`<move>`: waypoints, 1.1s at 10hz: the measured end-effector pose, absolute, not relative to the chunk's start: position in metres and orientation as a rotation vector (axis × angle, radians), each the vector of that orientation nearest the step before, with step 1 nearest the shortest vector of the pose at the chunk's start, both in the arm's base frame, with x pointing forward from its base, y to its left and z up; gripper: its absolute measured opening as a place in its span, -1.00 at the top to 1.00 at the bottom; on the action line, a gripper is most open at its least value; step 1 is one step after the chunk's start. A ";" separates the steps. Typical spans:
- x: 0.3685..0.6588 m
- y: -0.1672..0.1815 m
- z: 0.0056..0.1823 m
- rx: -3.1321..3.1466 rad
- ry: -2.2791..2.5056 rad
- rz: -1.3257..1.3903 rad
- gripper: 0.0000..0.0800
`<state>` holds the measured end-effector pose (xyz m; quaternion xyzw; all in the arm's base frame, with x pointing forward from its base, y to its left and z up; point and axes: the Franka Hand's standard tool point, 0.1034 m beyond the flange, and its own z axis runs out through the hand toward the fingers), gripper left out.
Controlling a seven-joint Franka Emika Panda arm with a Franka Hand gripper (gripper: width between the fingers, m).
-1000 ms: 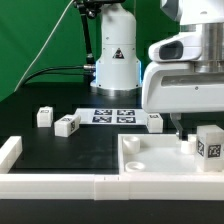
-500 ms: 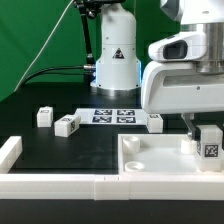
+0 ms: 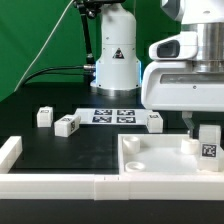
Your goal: Assemble one leg
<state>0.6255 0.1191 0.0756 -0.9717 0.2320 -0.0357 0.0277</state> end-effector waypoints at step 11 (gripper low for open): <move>0.623 0.119 0.075 -2.803 1.260 -0.090 -0.47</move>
Offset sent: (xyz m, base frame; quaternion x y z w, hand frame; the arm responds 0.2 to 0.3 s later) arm -0.0021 0.0041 -0.0009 -0.0071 0.0049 0.3035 0.9528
